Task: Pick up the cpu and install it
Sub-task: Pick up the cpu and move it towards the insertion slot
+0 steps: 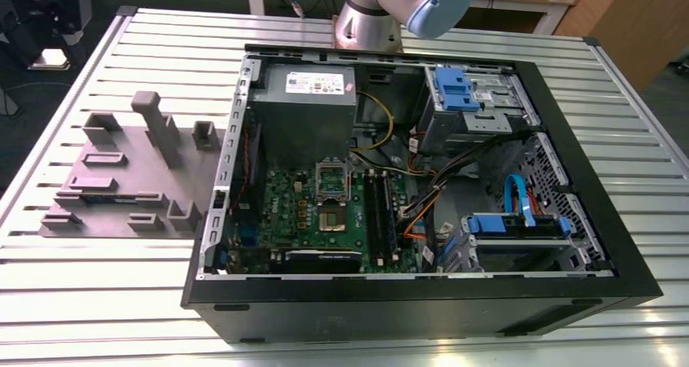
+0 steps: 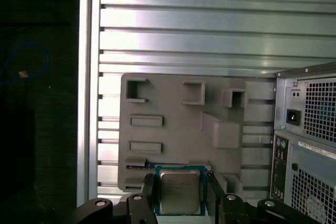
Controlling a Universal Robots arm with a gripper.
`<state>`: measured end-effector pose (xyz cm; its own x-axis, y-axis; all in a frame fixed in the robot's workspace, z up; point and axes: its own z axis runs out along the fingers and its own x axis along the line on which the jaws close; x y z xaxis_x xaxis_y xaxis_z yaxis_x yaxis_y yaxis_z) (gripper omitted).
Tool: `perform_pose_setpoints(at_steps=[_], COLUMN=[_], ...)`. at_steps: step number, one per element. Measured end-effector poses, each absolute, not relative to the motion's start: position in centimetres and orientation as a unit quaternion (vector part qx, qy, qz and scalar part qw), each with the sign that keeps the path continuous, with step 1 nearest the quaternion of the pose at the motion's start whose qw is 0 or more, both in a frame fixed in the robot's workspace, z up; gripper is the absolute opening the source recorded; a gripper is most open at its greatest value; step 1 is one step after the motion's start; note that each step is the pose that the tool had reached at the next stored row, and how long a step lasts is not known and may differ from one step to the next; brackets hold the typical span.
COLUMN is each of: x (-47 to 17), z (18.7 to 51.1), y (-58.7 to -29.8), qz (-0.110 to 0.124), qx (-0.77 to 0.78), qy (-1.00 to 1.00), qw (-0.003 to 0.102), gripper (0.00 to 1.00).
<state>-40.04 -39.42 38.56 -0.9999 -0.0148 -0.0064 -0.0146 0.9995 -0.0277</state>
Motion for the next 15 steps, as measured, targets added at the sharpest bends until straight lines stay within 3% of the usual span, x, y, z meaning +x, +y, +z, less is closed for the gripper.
perform_pose_setpoints(at_steps=[15], x=[-38.9], z=[38.6], y=[-39.4], qz=[-0.014], qx=[-0.007], qy=[1.000], qw=[0.003], gripper=[0.47])
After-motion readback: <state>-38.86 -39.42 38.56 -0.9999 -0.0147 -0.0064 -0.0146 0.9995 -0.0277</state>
